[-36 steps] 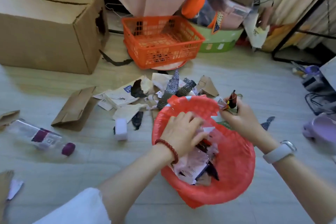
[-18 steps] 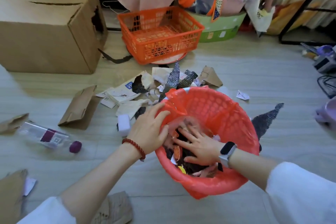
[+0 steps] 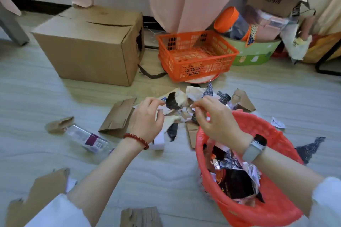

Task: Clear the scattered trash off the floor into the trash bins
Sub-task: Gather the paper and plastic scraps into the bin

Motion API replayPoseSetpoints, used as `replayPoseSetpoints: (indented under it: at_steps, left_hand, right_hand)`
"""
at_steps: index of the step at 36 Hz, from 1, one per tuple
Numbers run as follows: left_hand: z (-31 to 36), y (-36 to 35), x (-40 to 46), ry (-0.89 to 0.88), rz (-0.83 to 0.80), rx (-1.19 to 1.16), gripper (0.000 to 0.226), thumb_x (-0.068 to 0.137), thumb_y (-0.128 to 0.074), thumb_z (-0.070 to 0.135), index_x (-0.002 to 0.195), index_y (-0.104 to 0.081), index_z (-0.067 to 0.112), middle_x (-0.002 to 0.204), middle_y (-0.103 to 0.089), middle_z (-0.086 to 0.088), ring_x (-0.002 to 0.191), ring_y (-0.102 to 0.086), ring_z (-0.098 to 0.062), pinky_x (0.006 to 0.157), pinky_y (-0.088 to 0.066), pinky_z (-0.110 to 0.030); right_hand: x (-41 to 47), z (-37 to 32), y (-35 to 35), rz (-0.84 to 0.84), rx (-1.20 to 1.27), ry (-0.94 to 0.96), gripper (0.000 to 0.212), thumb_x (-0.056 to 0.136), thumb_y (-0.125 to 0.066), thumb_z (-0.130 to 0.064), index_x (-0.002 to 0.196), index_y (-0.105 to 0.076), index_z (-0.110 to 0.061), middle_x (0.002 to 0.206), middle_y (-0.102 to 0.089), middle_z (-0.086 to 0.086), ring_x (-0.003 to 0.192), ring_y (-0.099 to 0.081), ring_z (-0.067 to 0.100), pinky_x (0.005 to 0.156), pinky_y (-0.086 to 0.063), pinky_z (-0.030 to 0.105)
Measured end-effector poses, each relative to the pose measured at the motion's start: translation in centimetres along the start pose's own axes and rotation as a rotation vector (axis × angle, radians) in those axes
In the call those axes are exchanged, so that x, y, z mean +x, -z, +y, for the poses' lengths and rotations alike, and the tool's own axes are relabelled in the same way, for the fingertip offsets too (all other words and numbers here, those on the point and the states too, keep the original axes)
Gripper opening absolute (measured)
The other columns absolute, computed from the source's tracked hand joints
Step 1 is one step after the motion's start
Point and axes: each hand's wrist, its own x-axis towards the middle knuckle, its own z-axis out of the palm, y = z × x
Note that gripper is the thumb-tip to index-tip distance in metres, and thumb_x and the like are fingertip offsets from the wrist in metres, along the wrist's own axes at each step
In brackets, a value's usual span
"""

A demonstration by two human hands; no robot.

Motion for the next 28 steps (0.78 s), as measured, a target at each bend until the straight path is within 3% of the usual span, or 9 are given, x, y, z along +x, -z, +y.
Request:
replayPoseSetpoints:
  at_steps: [3, 6, 11, 15, 19, 21, 23, 26, 28]
  left_hand:
    - [-4.1, 3.0, -2.1, 0.108, 0.047, 0.05, 0.025, 0.082, -0.047, 0.014, 0.097, -0.065, 0.007, 0.098, -0.062, -0.011, 0.088, -0.06, -0.027, 0.073, -0.047, -0.032]
    - [-9.5, 4.6, -6.7, 0.308, 0.024, 0.096, 0.025, 0.084, -0.046, 0.013, 0.099, -0.064, 0.006, 0.101, -0.06, -0.012, 0.092, -0.057, -0.031, 0.079, -0.048, -0.038]
    - [-18.0, 3.9, -16.7, 0.648, -0.292, 0.302, 0.037, 0.087, -0.048, 0.01, 0.124, -0.053, 0.008, 0.129, -0.048, -0.016, 0.12, -0.044, -0.034, 0.1, -0.037, -0.042]
    - [-20.9, 2.4, -20.5, 0.733, -0.542, 0.574, 0.056, 0.095, -0.037, 0.027, 0.146, -0.013, 0.023, 0.155, -0.007, -0.008, 0.142, -0.004, -0.03, 0.108, -0.022, -0.047]
    - [-23.4, 1.2, -21.2, 0.834, -0.619, 0.675, 0.058, 0.096, -0.035, 0.031, 0.147, -0.008, 0.023, 0.156, -0.004, -0.009, 0.143, -0.003, -0.03, 0.108, -0.018, -0.055]
    - [-24.3, 1.1, -21.6, 0.765, -0.477, 0.702, 0.053, 0.083, -0.061, 0.021, 0.133, -0.043, 0.017, 0.141, -0.04, -0.014, 0.132, -0.035, -0.031, 0.095, -0.036, -0.054]
    - [-24.8, 1.0, -22.5, 0.572, -0.429, 0.737, 0.04, 0.053, -0.071, 0.003, 0.091, -0.068, 0.013, 0.09, -0.067, -0.01, 0.089, -0.064, -0.028, 0.068, -0.048, -0.042]
    - [-24.9, 1.6, -24.3, 0.449, -0.337, 0.704, 0.03, 0.057, -0.045, 0.002, 0.073, -0.068, 0.012, 0.07, -0.063, -0.005, 0.063, -0.06, -0.025, 0.051, -0.043, -0.027]
    - [-24.6, 1.9, -25.1, 0.465, -0.307, 0.661, 0.031, 0.048, -0.061, -0.006, 0.074, -0.067, 0.01, 0.071, -0.062, -0.006, 0.059, -0.058, -0.025, 0.044, -0.04, -0.024]
  right_hand:
    - [1.7, -2.8, -5.8, -0.093, 0.069, -0.019, 0.026, 0.089, -0.04, -0.022, 0.099, -0.06, -0.01, 0.089, -0.061, 0.002, 0.075, -0.05, 0.012, 0.064, -0.046, 0.032]
    - [2.0, -5.2, -12.1, -0.372, 0.101, -0.098, 0.026, 0.094, -0.042, -0.018, 0.117, -0.054, -0.013, 0.105, -0.059, 0.004, 0.092, -0.056, 0.021, 0.076, -0.047, 0.037]
    - [-1.0, -6.9, -20.3, -0.879, -0.093, -0.144, 0.037, 0.098, -0.033, -0.024, 0.134, -0.04, -0.017, 0.134, -0.045, 0.006, 0.118, -0.047, 0.026, 0.083, -0.041, 0.034]
    - [-3.7, -7.2, -23.4, -1.013, -0.168, -0.094, 0.042, 0.098, -0.035, -0.023, 0.14, -0.032, -0.019, 0.139, -0.038, 0.006, 0.124, -0.041, 0.026, 0.09, -0.04, 0.034]
    - [-4.4, -7.6, -26.7, -0.95, -0.159, -0.118, 0.05, 0.096, -0.04, -0.024, 0.143, -0.025, -0.018, 0.14, -0.037, 0.008, 0.125, -0.04, 0.028, 0.094, -0.041, 0.037]
    - [-3.9, -7.7, -28.2, -0.864, -0.088, -0.238, 0.053, 0.095, -0.044, -0.025, 0.143, -0.024, -0.014, 0.139, -0.037, 0.011, 0.124, -0.042, 0.029, 0.095, -0.041, 0.037]
    - [-3.1, -7.9, -29.8, -0.8, 0.0, -0.361, 0.057, 0.094, -0.048, -0.025, 0.143, -0.023, -0.01, 0.14, -0.036, 0.014, 0.125, -0.043, 0.03, 0.097, -0.04, 0.037]
    - [-1.8, -8.5, -31.9, -0.744, 0.149, -0.591, 0.063, 0.09, -0.054, -0.026, 0.143, -0.025, -0.006, 0.138, -0.04, 0.019, 0.123, -0.045, 0.033, 0.097, -0.039, 0.036]
    - [-1.2, -9.1, -33.1, -0.71, 0.214, -0.704, 0.057, 0.089, -0.055, -0.022, 0.138, -0.032, -0.004, 0.131, -0.048, 0.02, 0.118, -0.048, 0.034, 0.092, -0.04, 0.035]
